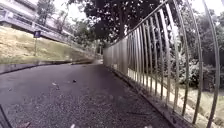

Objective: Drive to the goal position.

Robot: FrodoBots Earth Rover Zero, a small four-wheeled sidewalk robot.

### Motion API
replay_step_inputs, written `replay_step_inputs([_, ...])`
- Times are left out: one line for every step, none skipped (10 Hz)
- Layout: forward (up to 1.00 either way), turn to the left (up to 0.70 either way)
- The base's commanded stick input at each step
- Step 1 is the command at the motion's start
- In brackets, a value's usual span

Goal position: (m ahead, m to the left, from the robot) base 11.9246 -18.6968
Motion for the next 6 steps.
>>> replay_step_inputs([0.00,0.00])
replay_step_inputs([0.00,0.00])
replay_step_inputs([0.00,0.00])
replay_step_inputs([0.00,0.00])
replay_step_inputs([0.08,0.00])
replay_step_inputs([0.43,0.00])
